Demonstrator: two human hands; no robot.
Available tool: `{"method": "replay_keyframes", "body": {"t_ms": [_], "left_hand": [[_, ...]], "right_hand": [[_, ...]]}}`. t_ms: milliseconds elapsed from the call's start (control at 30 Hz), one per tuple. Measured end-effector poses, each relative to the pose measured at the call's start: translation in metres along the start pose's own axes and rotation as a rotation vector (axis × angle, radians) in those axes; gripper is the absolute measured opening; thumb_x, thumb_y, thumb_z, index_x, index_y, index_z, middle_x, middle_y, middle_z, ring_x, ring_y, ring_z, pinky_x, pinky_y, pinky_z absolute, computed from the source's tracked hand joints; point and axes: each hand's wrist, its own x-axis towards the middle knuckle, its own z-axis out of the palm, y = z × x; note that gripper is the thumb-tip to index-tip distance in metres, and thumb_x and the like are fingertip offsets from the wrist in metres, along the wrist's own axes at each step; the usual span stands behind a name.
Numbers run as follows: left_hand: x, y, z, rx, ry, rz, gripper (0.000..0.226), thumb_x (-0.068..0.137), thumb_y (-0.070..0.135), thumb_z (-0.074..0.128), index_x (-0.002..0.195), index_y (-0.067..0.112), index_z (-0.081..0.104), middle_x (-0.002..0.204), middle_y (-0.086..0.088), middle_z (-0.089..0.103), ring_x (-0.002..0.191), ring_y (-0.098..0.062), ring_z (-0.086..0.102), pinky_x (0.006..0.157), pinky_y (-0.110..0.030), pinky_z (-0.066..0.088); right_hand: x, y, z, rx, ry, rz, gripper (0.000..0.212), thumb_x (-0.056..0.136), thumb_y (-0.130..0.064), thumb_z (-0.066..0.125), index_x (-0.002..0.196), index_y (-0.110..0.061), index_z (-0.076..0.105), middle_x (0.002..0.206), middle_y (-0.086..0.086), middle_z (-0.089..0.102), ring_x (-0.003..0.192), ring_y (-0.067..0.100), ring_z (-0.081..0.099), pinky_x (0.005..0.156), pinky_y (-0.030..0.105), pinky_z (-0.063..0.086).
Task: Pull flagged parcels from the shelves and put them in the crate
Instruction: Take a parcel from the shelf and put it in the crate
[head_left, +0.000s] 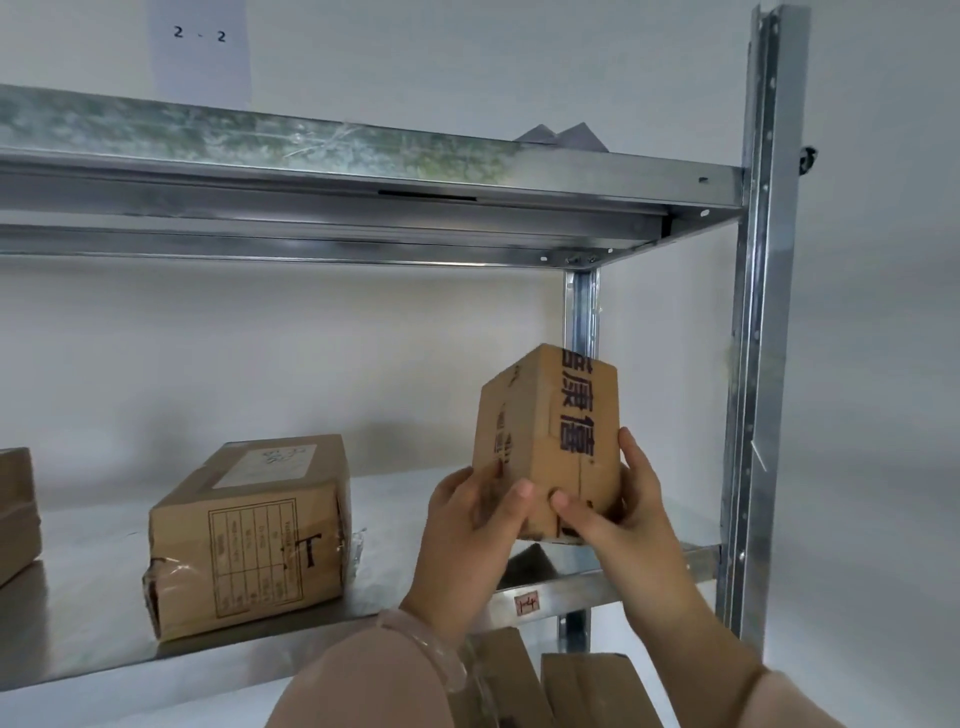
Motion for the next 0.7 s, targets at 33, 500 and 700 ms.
{"method": "replay_keyframes", "body": {"t_ms": [33, 500, 700], "left_hand": [[0.000, 0.005, 0.000, -0.052, -0.010, 0.019, 0.041, 0.073, 0.079, 0.051, 0.107, 0.056, 0.049, 0.115, 0.030, 0.054, 0.102, 0.016, 0.052, 0.077, 0.000, 0.043], [-0.049, 0.003, -0.037, -0.951, -0.006, -0.297, 0.060, 0.077, 0.043, 0.065, 0.131, 0.019, 0.055, 0.128, -0.008, 0.064, 0.118, -0.030, 0.061, 0.097, -0.059, 0.047], [-0.074, 0.005, -0.079, -0.440, 0.238, -0.091, 0.044, 0.081, 0.046, 0.060, 0.124, 0.049, 0.052, 0.113, 0.018, 0.066, 0.105, -0.003, 0.064, 0.086, -0.026, 0.055]], "right_hand": [[-0.004, 0.000, 0.007, -0.032, -0.013, -0.036, 0.089, 0.070, -0.019, 0.081, 0.141, -0.041, 0.033, 0.123, -0.016, 0.062, 0.112, 0.006, 0.061, 0.082, 0.026, 0.056], [-0.035, -0.018, 0.018, -0.107, -0.090, 0.026, 0.058, 0.077, -0.053, 0.060, 0.131, -0.059, 0.041, 0.125, -0.037, 0.052, 0.117, -0.015, 0.047, 0.090, 0.011, 0.047], [-0.065, -0.023, 0.045, -0.131, -0.038, -0.008, 0.044, 0.080, -0.050, 0.059, 0.122, -0.062, 0.049, 0.123, -0.029, 0.055, 0.111, -0.010, 0.053, 0.075, 0.006, 0.048]]}}
